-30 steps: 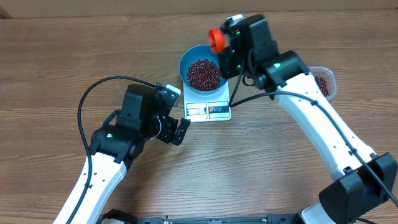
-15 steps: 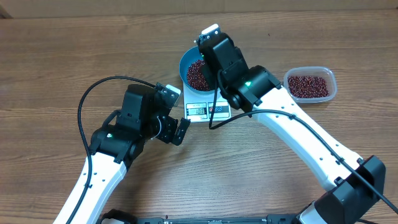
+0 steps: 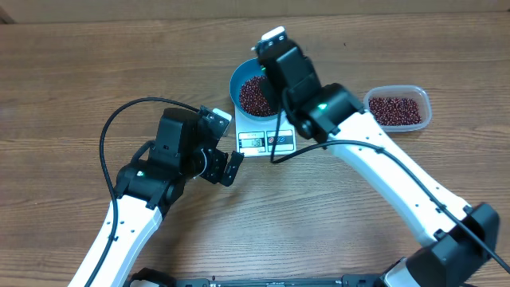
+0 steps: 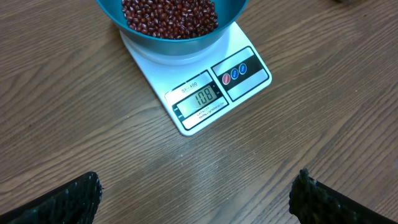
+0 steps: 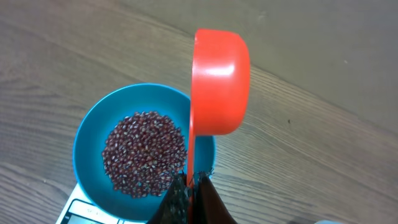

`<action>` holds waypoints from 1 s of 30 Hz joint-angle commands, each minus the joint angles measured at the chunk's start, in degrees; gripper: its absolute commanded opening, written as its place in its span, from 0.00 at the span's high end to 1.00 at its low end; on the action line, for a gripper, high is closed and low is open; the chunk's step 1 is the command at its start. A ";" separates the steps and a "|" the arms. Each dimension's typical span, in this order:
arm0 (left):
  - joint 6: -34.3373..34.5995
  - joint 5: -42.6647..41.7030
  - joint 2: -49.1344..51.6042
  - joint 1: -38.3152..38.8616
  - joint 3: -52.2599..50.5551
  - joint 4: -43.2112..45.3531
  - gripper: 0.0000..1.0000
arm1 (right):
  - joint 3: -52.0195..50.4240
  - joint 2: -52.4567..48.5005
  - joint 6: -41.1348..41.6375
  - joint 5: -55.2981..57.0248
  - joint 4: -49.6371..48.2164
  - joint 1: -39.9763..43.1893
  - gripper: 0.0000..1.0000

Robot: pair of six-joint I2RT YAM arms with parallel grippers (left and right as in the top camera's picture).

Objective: Scoop item into bowl and weigh 150g on scale
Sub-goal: 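Carry the empty scoop back to the bean tub with the right gripper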

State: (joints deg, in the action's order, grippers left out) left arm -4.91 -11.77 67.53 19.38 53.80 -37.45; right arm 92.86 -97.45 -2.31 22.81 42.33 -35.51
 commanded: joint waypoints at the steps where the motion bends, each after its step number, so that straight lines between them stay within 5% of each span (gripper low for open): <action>1: -1.33 0.20 -0.02 -0.24 -0.35 0.20 0.00 | 1.40 5.42 2.54 -3.85 0.61 4.11 0.96; 16: -1.31 0.20 -0.02 -0.24 -0.35 0.20 0.00 | 1.40 9.31 5.51 -26.69 8.96 27.96 0.96; 30: -1.33 0.20 -0.02 -0.24 -0.35 0.17 0.01 | 1.38 9.31 5.53 -28.55 12.98 37.24 0.96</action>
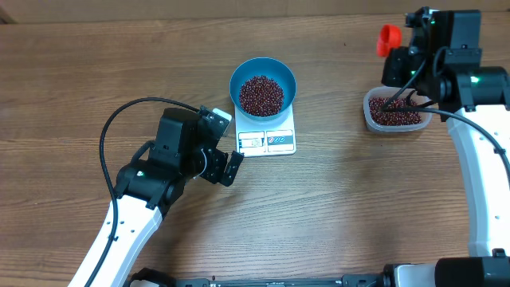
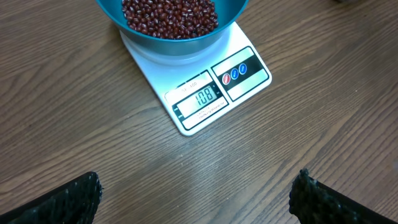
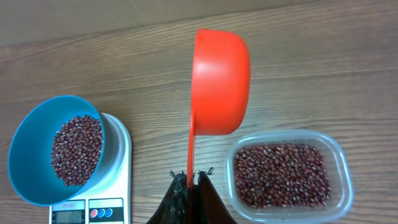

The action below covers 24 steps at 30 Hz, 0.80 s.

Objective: Scoop item into bowl and weigh 150g on scale
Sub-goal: 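Carry the empty scoop back to the bean tub with the right gripper, then lower the scoop into the bean tub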

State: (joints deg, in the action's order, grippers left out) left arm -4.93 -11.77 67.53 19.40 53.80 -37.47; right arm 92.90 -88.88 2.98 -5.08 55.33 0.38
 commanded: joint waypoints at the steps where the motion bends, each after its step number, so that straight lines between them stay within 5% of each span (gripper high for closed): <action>1: -1.29 0.20 -0.02 -0.26 -0.35 0.22 0.00 | 1.33 0.74 0.24 -0.66 0.20 1.81 0.96; 24: -1.31 0.20 -0.02 -0.26 -0.35 0.20 0.00 | 1.22 0.02 -0.02 -0.61 1.86 7.65 0.96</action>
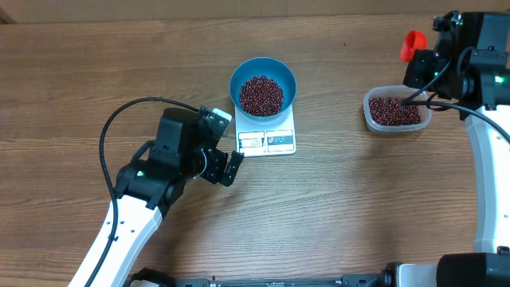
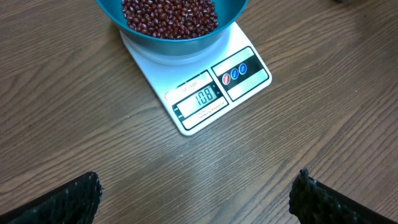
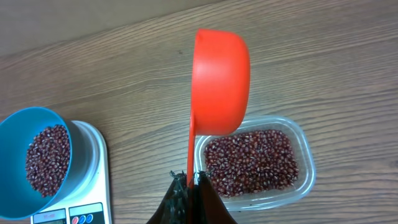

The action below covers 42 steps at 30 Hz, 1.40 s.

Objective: Scoop item into bowl and weigh 150g on scale
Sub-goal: 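Lower the scoop into the bean tub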

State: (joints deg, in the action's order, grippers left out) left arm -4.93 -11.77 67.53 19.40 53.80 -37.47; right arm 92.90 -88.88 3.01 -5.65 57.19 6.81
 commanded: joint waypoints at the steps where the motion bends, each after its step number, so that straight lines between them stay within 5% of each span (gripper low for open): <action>1: -1.29 0.20 -0.02 -0.26 -0.35 0.22 0.01 | 1.22 0.02 -0.04 -0.04 0.22 1.77 0.96; 22: -1.29 0.20 -0.02 -0.26 -0.35 0.22 0.01 | 0.83 -5.14 -4.74 1.05 0.15 4.96 0.96; 42: -1.31 0.20 -0.02 -0.26 -0.35 0.22 0.00 | 0.79 -9.35 -5.53 1.51 10.93 6.82 0.96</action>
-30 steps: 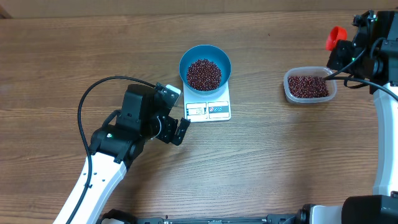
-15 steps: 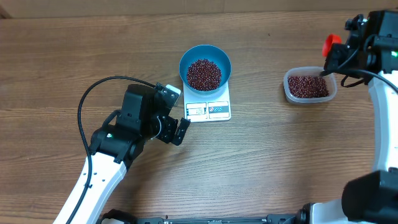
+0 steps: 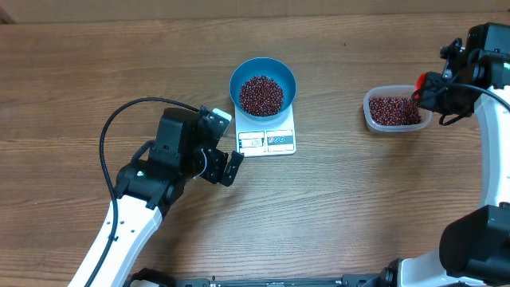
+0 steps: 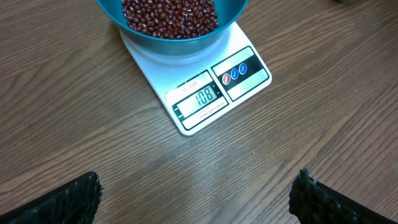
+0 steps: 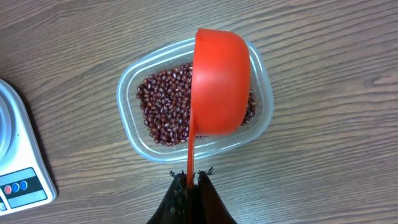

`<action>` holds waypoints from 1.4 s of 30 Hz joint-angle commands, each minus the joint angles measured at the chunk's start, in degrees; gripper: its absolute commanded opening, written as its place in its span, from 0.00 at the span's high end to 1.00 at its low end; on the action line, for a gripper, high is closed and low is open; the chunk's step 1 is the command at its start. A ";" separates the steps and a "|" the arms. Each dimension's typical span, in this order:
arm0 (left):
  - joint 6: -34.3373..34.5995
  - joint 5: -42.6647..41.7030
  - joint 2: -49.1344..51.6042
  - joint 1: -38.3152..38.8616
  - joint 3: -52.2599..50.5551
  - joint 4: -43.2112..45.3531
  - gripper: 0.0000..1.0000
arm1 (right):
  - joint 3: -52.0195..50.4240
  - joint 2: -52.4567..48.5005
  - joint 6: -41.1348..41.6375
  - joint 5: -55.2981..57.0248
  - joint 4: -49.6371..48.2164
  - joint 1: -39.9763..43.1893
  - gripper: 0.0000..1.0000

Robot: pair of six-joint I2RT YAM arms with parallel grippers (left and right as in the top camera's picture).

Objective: Scoop item into bowl and weigh 150g on scale
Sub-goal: 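Lower the scoop into the bean tub, then drag the scoop through the beans to fill it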

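A blue bowl [image 3: 263, 86] of red beans stands on the white scale [image 3: 266, 140], whose display [image 4: 200, 98] reads 108. At the right, a clear plastic tub [image 3: 396, 110] holds more red beans. My right gripper [image 5: 191, 176] is shut on the thin handle of an orange scoop [image 5: 219, 81], which hangs on its side over the tub [image 5: 155, 112], right of the tub's middle. My left gripper [image 4: 193, 193] is open low over bare wood in front of the scale, its fingers [image 4: 68, 198] wide apart.
The left arm [image 3: 171, 159] and its black cable rest left of the scale. The wooden table [image 3: 343, 207] runs to a light wall at the back edge. The right arm [image 3: 486, 119] comes down along the right border.
My right gripper with the scoop has moved from the tub's back right corner to directly over the tub and lower. The left arm, bowl and scale reading are unchanged.
My right gripper held the orange scoop tipped over the blue bowl, the scale reading 109. Then it was behind the tub, with the reading at 108. Then it stood at the tub's back right corner, and now over the beans in the tub.
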State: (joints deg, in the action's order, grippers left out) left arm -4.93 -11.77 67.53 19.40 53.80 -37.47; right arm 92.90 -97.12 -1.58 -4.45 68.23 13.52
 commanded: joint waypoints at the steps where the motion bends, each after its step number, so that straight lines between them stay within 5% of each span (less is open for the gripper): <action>1: -1.31 0.20 -0.02 -0.26 -0.35 0.22 0.00 | 0.68 -1.42 -1.51 0.33 0.00 0.11 0.96; 30: -1.29 0.20 -0.02 -0.26 -0.35 0.22 0.00 | -20.39 -2.03 -1.92 0.28 -21.49 0.07 0.96; 42: -1.29 0.20 -0.02 -0.26 -0.35 0.22 0.00 | -21.79 -2.03 -1.92 -5.01 -22.77 0.00 0.96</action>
State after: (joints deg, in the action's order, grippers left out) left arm -4.93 -11.77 67.53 19.40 53.80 -37.47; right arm 71.66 -98.98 -3.25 -6.72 45.69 13.50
